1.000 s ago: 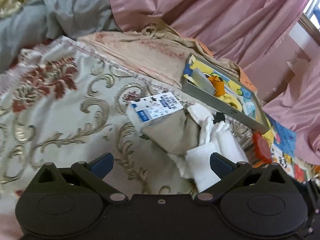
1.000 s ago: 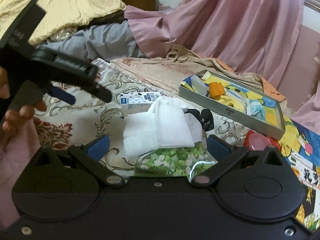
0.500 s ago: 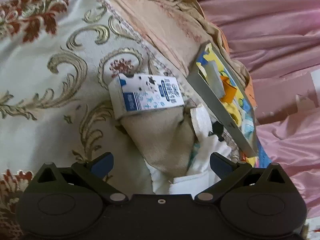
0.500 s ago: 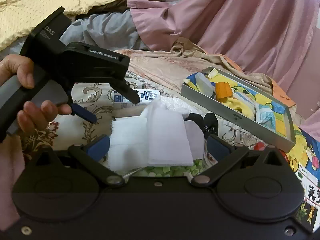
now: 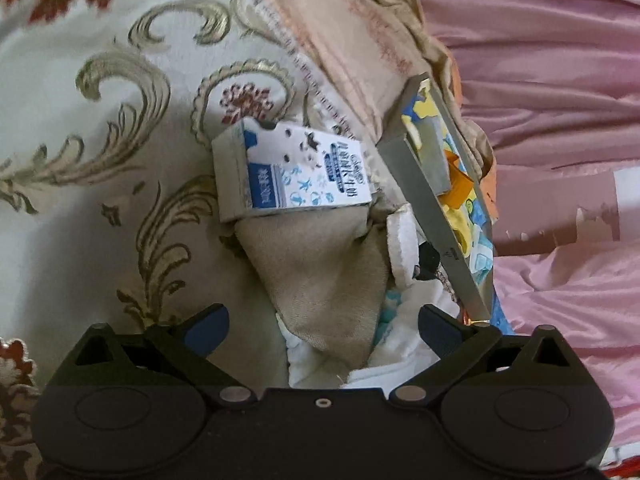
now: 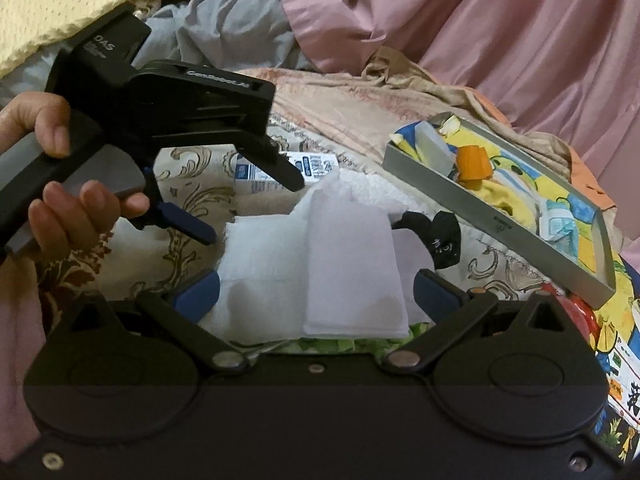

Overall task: Organize soft objects
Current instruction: 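Grasp the beige cloth bag with the left gripper while the right gripper grasps the white cloth, then lift the beige bag and white cloth and carry them over the framed tray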

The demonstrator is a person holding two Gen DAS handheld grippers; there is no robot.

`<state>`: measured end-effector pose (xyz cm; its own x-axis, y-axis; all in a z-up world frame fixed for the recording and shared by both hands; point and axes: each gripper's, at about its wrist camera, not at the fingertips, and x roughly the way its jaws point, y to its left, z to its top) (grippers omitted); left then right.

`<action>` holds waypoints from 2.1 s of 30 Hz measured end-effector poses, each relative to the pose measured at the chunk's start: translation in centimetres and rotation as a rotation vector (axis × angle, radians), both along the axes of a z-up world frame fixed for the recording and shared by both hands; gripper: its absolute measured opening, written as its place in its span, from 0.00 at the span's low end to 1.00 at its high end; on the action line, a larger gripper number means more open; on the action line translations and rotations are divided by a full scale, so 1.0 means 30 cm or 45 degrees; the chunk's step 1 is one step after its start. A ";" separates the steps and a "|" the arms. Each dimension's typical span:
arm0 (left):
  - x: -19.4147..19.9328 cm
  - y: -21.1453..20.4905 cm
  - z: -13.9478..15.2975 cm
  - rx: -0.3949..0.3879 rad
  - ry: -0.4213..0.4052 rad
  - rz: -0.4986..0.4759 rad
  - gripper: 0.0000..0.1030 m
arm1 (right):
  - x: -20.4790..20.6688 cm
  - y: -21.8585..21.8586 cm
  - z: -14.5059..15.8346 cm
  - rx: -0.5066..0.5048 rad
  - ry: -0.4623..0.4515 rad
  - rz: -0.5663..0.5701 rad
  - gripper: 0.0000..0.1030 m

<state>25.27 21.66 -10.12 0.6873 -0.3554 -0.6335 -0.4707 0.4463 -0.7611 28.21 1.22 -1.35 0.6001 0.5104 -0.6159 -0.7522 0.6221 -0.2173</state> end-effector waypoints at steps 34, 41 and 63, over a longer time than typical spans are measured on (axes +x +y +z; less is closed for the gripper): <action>-0.004 0.006 -0.006 0.098 -0.024 0.039 0.01 | -0.052 -0.020 0.008 -0.015 -0.036 -0.066 0.23; -0.026 -0.004 0.042 0.168 -0.087 0.030 0.00 | -0.096 -0.011 0.014 -0.036 -0.071 -0.060 0.02; -0.335 -0.134 0.230 0.395 -0.179 0.016 0.00 | -0.334 -0.144 0.076 -0.033 -0.113 -0.045 0.00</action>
<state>15.22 17.63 -3.21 0.7789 -0.1511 -0.6087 -0.3777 0.6617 -0.6477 18.19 -3.11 0.92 0.6700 0.4723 -0.5727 -0.7070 0.6411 -0.2985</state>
